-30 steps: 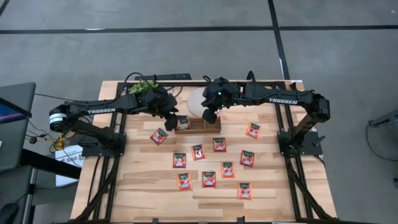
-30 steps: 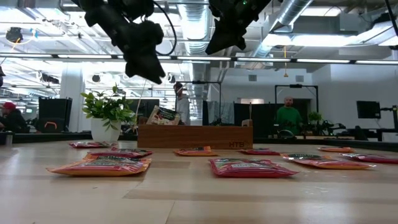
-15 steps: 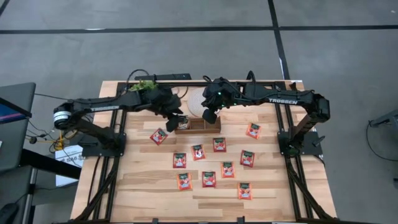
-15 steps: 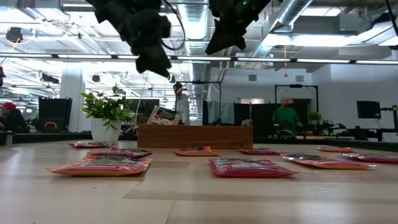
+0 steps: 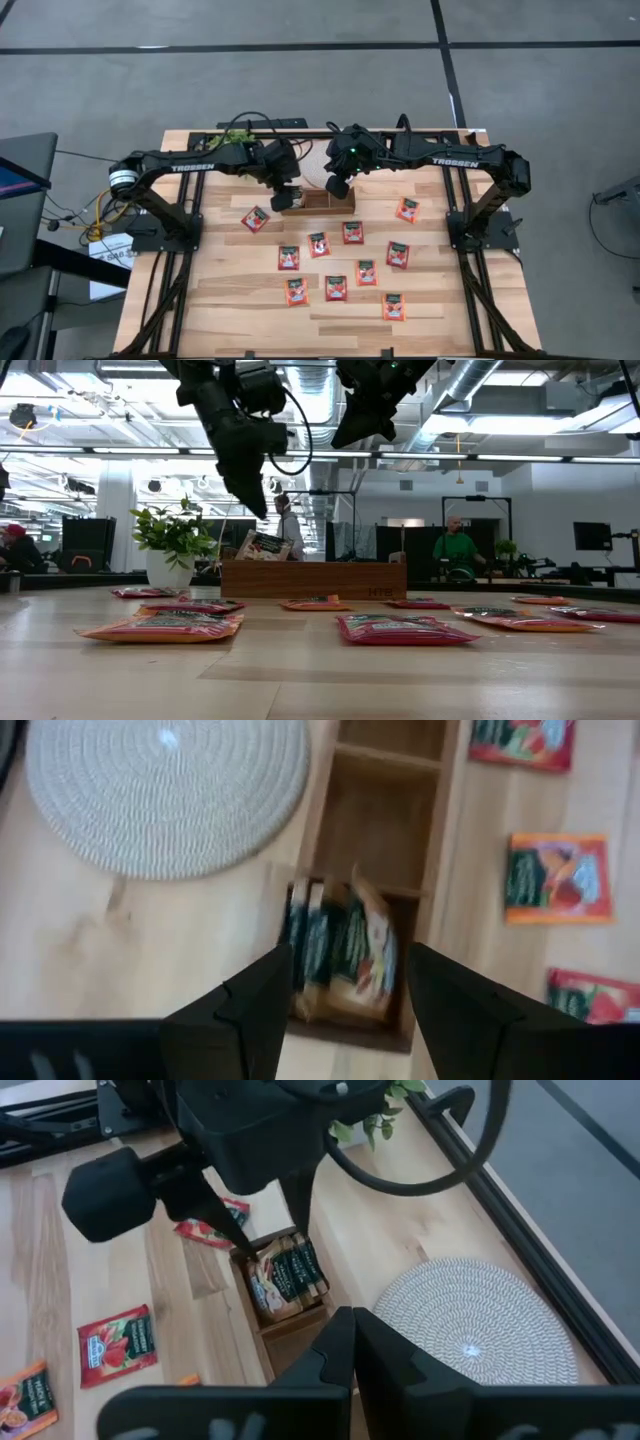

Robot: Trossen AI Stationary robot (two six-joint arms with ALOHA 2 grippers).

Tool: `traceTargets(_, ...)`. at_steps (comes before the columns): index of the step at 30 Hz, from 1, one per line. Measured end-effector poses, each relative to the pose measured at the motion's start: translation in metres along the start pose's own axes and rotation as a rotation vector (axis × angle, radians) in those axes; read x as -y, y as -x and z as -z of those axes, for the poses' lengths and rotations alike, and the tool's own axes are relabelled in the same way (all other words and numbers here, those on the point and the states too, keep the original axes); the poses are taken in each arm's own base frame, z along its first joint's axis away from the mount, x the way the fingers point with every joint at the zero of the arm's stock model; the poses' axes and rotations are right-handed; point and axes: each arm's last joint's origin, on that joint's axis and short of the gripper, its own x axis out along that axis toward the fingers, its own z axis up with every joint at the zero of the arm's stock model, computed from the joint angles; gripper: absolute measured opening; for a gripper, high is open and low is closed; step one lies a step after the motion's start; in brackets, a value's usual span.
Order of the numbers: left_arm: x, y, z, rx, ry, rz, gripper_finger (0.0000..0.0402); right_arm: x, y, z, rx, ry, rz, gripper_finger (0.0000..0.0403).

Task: Pick & Place Tea
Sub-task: Put the brown tea bag into the left of the wooden organizer

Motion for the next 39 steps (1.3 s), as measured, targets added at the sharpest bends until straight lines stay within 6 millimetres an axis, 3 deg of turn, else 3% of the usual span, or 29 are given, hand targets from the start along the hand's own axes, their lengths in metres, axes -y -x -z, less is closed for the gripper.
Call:
traceTargets(8, 0.001, -0.016, 0.003, -0.060, -0.014, -0.009, 0.0188, 0.005, 0.000, -0.001, 0.006, 0.005, 0.011, 0.0000)
traceTargets(19, 0.000, -0.021, 0.003, -0.073, -0.017, -0.035, 0.0188, 0.007, 0.000, -0.002, 0.016, 0.030, 0.015, 0.0000)
traceTargets(28, -0.001, -0.025, 0.004, -0.086, -0.016, -0.034, 0.0186, 0.008, 0.014, -0.009, 0.096, 0.079, 0.037, 0.0000)
traceTargets(39, -0.001, -0.025, 0.004, -0.085, -0.016, -0.034, 0.0100, 0.008, 0.035, -0.013, 0.146, 0.080, 0.045, 0.0000)
